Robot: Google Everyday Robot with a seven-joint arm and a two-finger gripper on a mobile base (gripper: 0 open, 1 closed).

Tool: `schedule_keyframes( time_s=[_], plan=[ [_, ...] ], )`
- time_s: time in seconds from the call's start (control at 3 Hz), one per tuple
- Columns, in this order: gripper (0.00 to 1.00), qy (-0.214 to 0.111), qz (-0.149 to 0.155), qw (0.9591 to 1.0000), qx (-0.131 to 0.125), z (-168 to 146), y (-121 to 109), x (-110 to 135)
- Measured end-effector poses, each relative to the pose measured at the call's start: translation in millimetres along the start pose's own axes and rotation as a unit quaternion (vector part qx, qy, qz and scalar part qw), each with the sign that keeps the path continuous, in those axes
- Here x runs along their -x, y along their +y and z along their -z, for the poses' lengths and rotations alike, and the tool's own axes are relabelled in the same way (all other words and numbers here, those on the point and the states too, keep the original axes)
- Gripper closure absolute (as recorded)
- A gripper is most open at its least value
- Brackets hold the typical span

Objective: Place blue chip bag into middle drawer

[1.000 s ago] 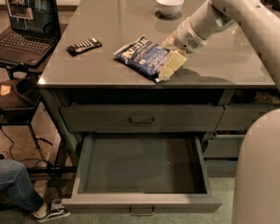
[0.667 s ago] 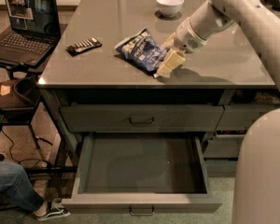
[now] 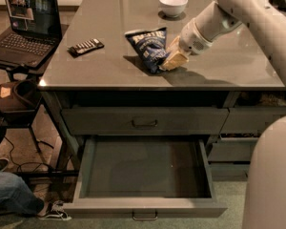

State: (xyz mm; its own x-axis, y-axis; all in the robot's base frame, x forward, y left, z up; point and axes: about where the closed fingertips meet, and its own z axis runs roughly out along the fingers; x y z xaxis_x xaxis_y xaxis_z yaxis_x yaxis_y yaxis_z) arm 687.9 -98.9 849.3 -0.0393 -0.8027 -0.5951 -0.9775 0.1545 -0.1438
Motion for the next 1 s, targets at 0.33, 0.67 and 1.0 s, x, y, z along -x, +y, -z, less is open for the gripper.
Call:
schedule_keyframes(
  time_s=[0.33,0.67,1.0],
  plan=[
    [1.0,-0.002,-0.004,0.999,-0.045,42,22,1],
    [1.0,-0.024,0.014,0.994,-0.105,110,80,29],
    [1.0,-0.01,0.042,0.9933,-0.108,150,169,27]
  ],
)
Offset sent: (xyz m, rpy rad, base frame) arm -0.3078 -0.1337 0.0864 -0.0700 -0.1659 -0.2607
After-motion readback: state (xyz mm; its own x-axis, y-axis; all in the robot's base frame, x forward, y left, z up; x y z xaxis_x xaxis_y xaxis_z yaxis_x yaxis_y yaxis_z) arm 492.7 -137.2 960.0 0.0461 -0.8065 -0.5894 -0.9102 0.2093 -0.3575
